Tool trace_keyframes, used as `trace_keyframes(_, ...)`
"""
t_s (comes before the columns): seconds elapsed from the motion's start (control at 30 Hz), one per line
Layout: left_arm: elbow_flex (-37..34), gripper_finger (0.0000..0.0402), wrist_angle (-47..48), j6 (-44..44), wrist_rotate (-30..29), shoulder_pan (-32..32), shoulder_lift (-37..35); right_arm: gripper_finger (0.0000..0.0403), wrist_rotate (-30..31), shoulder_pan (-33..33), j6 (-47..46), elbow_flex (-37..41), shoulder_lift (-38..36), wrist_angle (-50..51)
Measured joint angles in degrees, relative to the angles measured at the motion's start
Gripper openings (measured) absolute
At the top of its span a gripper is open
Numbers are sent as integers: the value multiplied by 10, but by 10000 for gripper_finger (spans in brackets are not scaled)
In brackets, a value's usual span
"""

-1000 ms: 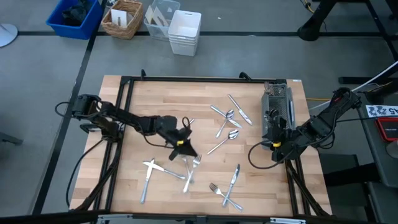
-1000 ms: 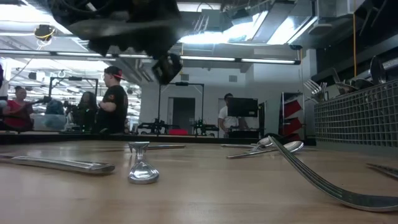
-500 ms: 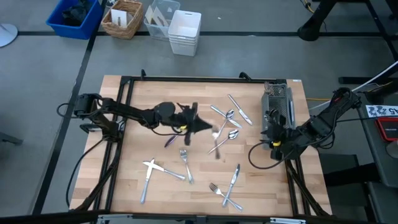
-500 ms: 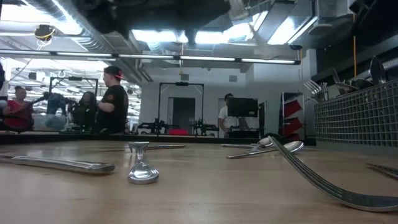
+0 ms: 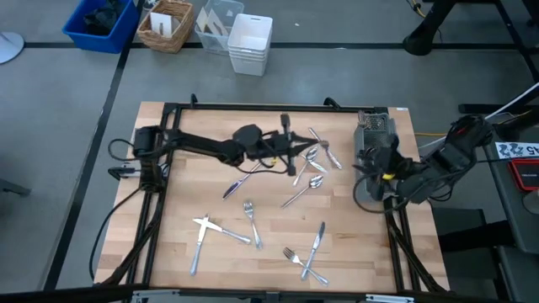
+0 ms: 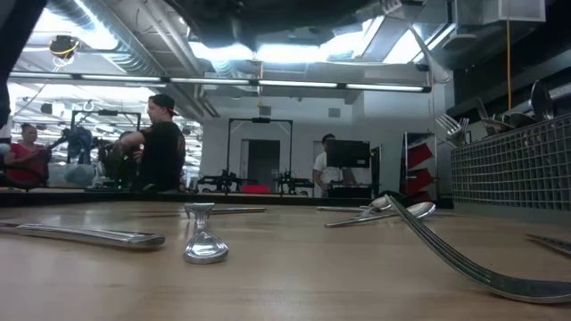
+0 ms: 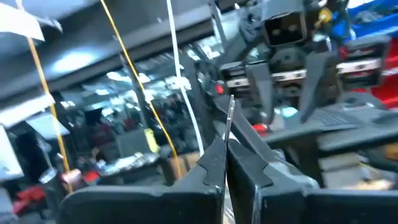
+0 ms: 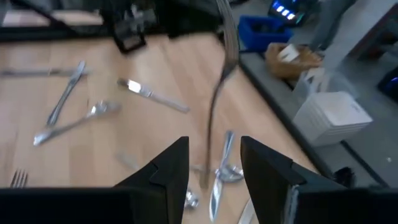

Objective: Sort silverware
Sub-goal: Put the left fork into the left section of the utensil holder

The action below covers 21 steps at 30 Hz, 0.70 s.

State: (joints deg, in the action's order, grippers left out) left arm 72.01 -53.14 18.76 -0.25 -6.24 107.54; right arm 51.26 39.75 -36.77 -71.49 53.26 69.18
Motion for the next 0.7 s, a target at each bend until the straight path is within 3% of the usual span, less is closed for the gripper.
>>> trace_keyframes(0.17,60,0,-16,23,0,-23,53,147,51,0,9,-20,-10,21)
trace_keyframes(0.4,95,0,-15,0,26,-36,95,147,115,0,118,-20,-8,16)
trace_keyframes(0.7,98,0,-32,29,46,-9,97,147,118,0,161,-20,-7,7)
